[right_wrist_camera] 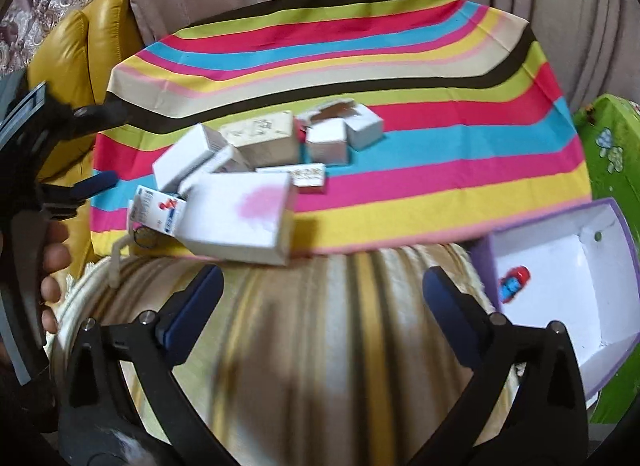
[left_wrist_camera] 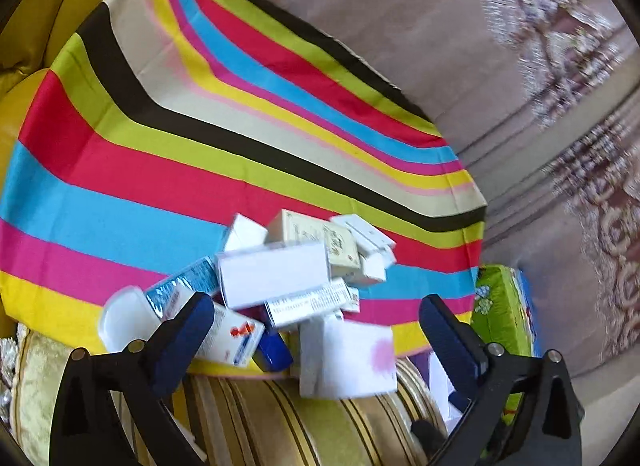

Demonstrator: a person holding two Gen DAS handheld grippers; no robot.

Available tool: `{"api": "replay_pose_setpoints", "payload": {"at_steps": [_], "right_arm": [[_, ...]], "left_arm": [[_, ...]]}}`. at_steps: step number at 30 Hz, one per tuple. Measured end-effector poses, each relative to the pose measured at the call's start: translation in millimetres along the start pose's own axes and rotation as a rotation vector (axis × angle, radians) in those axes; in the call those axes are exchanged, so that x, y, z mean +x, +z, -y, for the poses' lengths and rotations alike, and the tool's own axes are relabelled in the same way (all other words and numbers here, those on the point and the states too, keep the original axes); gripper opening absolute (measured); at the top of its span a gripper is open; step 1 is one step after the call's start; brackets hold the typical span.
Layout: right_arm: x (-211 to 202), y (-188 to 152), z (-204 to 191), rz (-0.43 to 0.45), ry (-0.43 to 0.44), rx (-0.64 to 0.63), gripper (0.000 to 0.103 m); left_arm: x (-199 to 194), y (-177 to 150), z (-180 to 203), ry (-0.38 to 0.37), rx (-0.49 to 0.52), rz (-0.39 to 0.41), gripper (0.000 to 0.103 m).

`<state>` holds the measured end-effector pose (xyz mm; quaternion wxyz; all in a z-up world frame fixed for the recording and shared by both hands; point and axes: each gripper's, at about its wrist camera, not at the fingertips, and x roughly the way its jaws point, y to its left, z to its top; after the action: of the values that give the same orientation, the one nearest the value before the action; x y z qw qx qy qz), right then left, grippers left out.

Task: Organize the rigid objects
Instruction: 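Grasp the white pink-marked box with the right gripper while the left grasps a white box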

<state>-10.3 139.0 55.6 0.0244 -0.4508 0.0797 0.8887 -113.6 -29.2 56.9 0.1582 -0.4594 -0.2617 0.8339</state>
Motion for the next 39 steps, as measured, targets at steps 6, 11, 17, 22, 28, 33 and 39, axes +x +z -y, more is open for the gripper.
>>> {"api": "replay_pose_setpoints", "payload": {"at_steps": [6, 11, 17, 22, 28, 33, 39], "right_arm": [[17, 11, -29, 0.007, 0.022, -0.01, 0.102], [29, 18, -45, -0.004, 0.015, -0.032, 0.102], [38, 23, -62, -0.014, -0.005, -0.065, 0.102], [48, 25, -59, -0.047, -0.011, -0.043, 0.102], [49, 26, -64, -0.048, -0.013, -0.065, 0.102], [55, 28, -69, -0.061, -0.023, -0.08, 0.102], [67, 31, -69, -0.09, -0.036, -0.076, 0.102]], "left_arm": [[21, 22, -5, 0.051, -0.036, -0.053, 0.103], [41, 31, -9, 0.09, -0.052, -0.102, 0.103], [60, 32, -14, 0.157, -0.064, -0.135, 0.103], [67, 34, -17, 0.153, -0.063, -0.156, 0.103], [73, 32, -20, 0.163, -0.069, -0.193, 0.103], [75, 35, -19, 0.155, -0.073, -0.199, 0.103], [86, 34, -20, 0.156, -0.077, -0.234, 0.103]]}}
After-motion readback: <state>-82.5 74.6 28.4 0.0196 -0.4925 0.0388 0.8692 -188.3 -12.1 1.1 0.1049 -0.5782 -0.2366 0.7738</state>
